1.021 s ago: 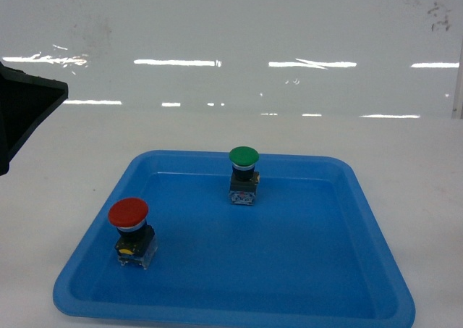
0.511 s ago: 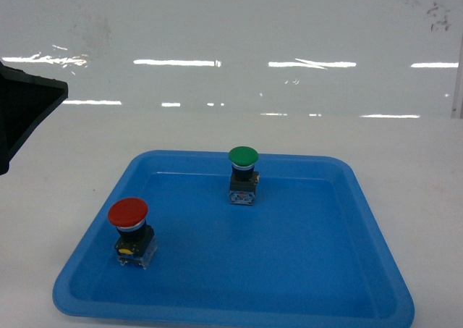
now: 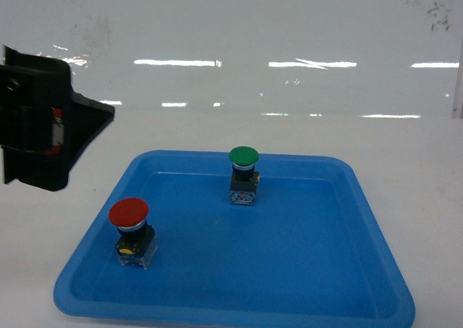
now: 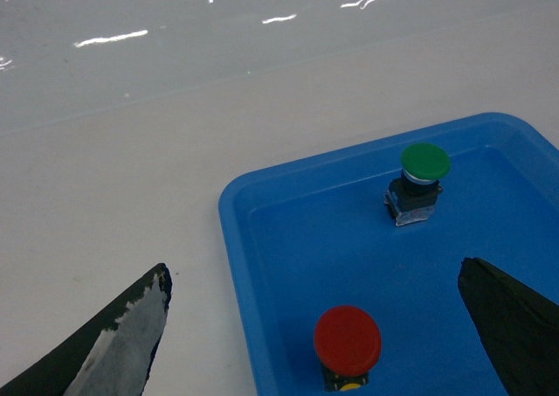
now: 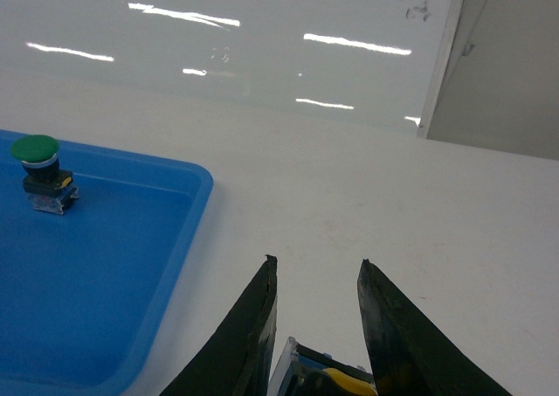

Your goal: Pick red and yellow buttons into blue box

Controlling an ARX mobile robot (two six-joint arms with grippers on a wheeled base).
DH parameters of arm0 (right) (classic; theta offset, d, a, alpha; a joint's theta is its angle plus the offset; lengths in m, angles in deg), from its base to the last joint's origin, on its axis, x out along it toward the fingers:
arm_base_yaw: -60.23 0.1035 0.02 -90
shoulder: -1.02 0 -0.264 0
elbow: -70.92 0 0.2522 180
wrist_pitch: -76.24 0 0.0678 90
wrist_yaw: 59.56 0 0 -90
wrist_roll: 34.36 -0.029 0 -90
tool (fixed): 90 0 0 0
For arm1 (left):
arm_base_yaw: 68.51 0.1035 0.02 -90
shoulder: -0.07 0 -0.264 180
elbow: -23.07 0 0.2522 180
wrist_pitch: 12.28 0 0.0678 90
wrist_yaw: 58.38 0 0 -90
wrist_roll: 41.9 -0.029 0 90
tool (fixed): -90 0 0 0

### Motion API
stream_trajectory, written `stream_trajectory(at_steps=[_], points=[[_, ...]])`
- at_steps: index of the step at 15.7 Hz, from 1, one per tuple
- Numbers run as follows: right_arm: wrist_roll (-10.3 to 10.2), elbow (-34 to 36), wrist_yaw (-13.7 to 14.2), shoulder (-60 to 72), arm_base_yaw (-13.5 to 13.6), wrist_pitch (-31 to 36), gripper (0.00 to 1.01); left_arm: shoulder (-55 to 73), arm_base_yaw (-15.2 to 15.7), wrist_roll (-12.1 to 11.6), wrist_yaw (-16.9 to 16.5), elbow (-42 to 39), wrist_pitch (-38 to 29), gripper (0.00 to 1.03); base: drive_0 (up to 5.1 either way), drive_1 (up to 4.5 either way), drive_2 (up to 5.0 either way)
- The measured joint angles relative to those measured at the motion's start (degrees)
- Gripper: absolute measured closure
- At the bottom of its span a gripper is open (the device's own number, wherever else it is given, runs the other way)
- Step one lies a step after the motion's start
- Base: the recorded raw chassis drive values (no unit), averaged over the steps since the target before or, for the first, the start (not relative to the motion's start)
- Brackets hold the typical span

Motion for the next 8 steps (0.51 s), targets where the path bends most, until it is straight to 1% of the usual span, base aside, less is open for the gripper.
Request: stream_trajectory(at_steps=[1, 2, 5, 6, 7, 8], points=[[0.00, 0.00, 0.00, 0.00, 0.00, 0.00, 0.74, 2.80, -1.11, -0.31, 0.02, 0.61, 0.55, 0.05, 0.0, 0.00, 0.0], [0.00, 0.00, 0.00, 0.00, 0.00, -0.02, 0.74, 5.99, -2.14, -1.05, 0.24, 0.74, -0.50, 0.05, 0.0, 0.00, 0.0], [0.00, 0.00, 0.00, 0.00, 0.00, -0.02, 0.74, 12.66, -3.87, -2.51, 0.50, 1.99, -1.66, 0.05, 0.0, 0.00, 0.0], [0.00, 0.00, 0.00, 0.00, 0.00, 0.00, 0.74, 16.46, -4.11, -3.39, 1.25, 2.91, -3.63, 0.05, 0.0, 0.00, 0.0], [0.00, 0.00, 0.00, 0.00, 0.00, 0.00, 0.74, 19.91, -4.31, -4.81, 2.51, 3.21, -5.99, 0.05, 0.0, 0.00, 0.0], [0.00, 0.00, 0.00, 0.00, 0.00, 0.00, 0.74, 23.89, -3.91, -5.75, 2.97, 3.26, -8.00, 0.05, 0.0, 0.00, 0.0]])
